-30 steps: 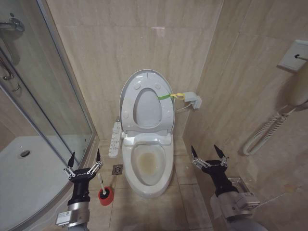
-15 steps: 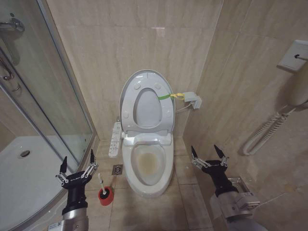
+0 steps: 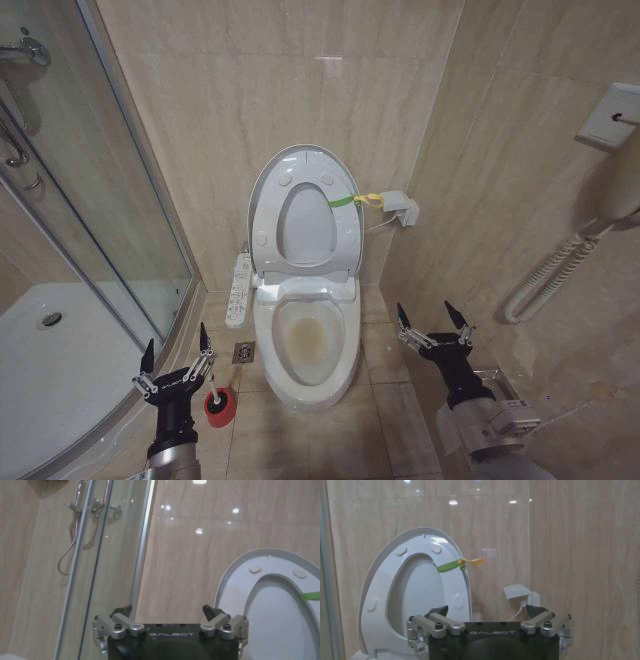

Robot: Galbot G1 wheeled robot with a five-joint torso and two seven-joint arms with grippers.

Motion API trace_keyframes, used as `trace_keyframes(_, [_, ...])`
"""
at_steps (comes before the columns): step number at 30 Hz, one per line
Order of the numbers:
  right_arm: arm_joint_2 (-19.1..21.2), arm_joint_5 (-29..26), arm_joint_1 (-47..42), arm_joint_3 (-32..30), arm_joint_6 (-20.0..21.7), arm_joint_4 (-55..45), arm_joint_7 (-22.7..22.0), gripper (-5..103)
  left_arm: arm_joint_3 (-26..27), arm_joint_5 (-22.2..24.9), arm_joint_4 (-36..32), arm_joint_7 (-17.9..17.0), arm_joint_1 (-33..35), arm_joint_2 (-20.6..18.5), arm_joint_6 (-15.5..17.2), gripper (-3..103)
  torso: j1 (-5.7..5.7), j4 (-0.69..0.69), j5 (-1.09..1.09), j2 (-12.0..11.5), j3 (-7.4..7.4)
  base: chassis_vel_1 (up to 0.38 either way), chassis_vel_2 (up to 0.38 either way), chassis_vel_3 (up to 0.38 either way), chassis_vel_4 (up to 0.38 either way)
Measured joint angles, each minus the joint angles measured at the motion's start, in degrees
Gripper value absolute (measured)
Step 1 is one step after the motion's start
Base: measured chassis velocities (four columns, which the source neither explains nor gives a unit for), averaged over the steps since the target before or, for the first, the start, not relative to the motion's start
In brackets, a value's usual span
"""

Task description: Open the toilet lid, clean the toilet bowl with a toilet brush, close the toilet lid, and flush.

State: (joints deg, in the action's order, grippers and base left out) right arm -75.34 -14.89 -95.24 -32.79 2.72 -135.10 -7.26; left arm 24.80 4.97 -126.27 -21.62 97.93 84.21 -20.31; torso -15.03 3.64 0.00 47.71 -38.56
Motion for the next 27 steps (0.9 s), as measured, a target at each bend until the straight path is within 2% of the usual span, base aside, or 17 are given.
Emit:
trace_keyframes(6, [0.0,0.0,0.0,0.0,0.0,0.0,0.0,100,0.18,0.62,-0.42,1.33,1.02,0.53,-0.46,94,0.0,0.0,0.0,0.0,0.0,0.0,0.0,0.0,0.0])
trace_keyframes(11, [0.0,0.0,0.0,0.0,0.0,0.0,0.0,100,0.62,0.99,-0.46,1.35,0.79,0.76,-0.45,94,0.0,0.0,0.0,0.0,0.0,0.0,0.0,0.0,0.0])
trace_keyframes(12, [0.0,0.0,0.0,0.0,0.0,0.0,0.0,100,0.61,0.98,-0.46,1.35,0.8,0.76,-0.55,98,0.0,0.0,0.0,0.0,0.0,0.0,0.0,0.0,0.0])
trace_keyframes(27, [0.0,0.0,0.0,0.0,0.0,0.0,0.0,100,1.36,-0.84,-0.6,1.04,1.54,0.29,-1.22,98,0.0,0.0,0.0,0.0,0.0,0.0,0.0,0.0,0.0])
